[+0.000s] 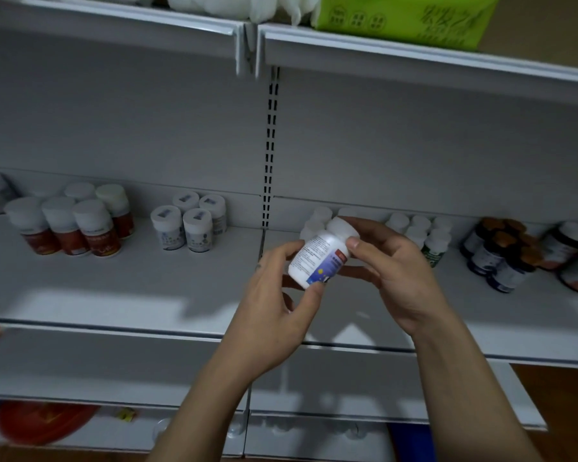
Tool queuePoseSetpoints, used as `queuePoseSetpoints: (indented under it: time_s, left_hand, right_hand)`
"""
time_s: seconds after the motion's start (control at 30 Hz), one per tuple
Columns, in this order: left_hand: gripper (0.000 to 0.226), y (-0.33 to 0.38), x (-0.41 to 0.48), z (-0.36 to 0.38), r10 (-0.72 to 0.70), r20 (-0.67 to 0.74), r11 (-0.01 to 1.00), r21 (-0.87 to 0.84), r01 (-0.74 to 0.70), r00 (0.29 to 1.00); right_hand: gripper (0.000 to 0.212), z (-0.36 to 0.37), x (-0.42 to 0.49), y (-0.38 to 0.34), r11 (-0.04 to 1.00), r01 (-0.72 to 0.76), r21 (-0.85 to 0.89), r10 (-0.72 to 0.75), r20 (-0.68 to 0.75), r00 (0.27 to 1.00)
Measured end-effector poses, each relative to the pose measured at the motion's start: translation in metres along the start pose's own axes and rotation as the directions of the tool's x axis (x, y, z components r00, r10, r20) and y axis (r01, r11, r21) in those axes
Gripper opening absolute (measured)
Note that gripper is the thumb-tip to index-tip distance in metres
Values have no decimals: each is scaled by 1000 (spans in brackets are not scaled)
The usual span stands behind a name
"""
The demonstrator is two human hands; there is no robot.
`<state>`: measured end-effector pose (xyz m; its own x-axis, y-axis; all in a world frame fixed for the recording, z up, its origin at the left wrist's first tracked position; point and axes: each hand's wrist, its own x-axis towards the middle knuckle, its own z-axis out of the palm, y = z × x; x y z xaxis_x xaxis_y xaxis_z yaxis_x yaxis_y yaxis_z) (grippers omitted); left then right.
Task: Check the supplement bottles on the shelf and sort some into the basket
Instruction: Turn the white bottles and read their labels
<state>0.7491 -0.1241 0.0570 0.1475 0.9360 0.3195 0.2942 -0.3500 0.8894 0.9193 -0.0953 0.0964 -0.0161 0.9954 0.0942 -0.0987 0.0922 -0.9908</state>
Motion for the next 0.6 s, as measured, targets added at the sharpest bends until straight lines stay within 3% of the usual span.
queuePoseSetpoints:
  time_s: [0.23, 0.6]
  left_hand:
    - [43, 4, -2, -2, 10, 14, 999, -47, -9, 1000]
    - [59, 2, -3, -1, 39, -89, 994, 110, -29, 995]
  right_hand:
    - [24, 2, -3, -4, 1000, 3, 19, -4, 25, 1000]
    - [26, 13, -3, -5, 999, 8, 42, -7, -25, 1000]
